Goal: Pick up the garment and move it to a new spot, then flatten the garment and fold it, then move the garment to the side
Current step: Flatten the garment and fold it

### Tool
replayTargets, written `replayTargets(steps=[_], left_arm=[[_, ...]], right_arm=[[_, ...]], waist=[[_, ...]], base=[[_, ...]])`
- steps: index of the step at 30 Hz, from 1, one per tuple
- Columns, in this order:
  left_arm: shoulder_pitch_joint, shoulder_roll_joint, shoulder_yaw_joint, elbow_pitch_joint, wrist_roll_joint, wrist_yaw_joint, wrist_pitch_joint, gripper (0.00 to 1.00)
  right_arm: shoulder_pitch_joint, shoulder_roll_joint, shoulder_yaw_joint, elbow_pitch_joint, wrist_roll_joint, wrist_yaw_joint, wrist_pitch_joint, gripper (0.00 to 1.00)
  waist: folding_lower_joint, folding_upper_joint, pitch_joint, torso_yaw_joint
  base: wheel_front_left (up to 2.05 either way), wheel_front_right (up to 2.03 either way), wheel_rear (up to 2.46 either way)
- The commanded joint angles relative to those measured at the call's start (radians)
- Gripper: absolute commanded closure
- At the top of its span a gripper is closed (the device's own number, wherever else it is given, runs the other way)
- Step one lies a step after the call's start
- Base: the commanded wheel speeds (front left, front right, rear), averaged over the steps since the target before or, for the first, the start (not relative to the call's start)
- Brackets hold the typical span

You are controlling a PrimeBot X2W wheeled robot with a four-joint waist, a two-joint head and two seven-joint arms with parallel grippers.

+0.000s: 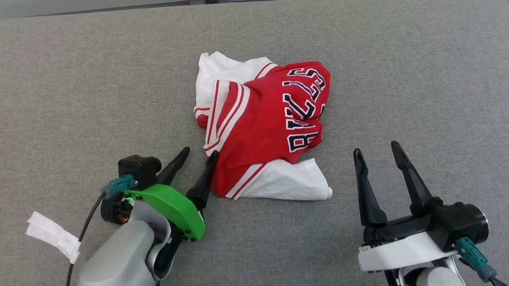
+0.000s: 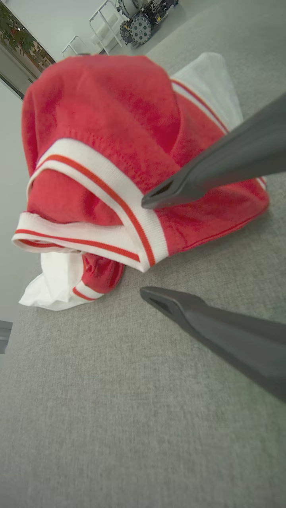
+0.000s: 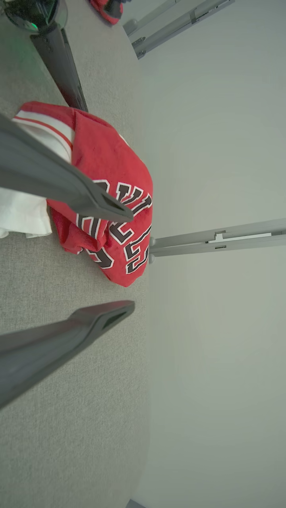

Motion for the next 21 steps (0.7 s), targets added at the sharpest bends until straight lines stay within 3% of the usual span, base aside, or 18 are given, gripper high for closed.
replayTargets(steps=[1, 6, 12, 16, 21], left_arm=[[-0.027, 0.013, 0.001, 0.029, 0.004, -0.002, -0.002, 0.0], [-0.055, -0.017, -0.039, 0.124, -0.034, -0.002, 0.003, 0.0], [-0.076, -0.037, -0.12, 0.115, -0.096, -0.003, 0.004, 0.0], [-0.056, -0.046, -0.119, 0.042, -0.204, -0.003, -0.002, 0.0], [-0.014, -0.035, -0.188, -0.091, -0.379, -0.003, 0.065, 0.0]], right_arm=[[-0.009, -0.002, -0.002, -0.005, 0.0, -0.001, -0.003, 0.0], [-0.007, -0.002, -0.007, -0.008, 0.006, -0.001, -0.003, 0.0], [-0.016, -0.002, -0.011, -0.011, 0.007, -0.001, -0.003, 0.0], [-0.017, -0.002, -0.014, -0.011, 0.009, -0.001, -0.003, 0.0], [-0.012, -0.002, -0.02, -0.01, 0.014, -0.001, -0.003, 0.0]], waist=[[0.0, 0.0, 0.02, -0.023], [0.0, 0.0, 0.025, -0.029], [0.0, 0.0, 0.033, -0.028], [0.0, 0.0, 0.033, -0.029], [0.0, 0.0, 0.03, -0.029]], base=[[0.0, 0.0, 0.0], [0.0, 0.0, 0.0], [0.0, 0.0, 0.0], [0.0, 0.0, 0.0], [0.0, 0.0, 0.0]])
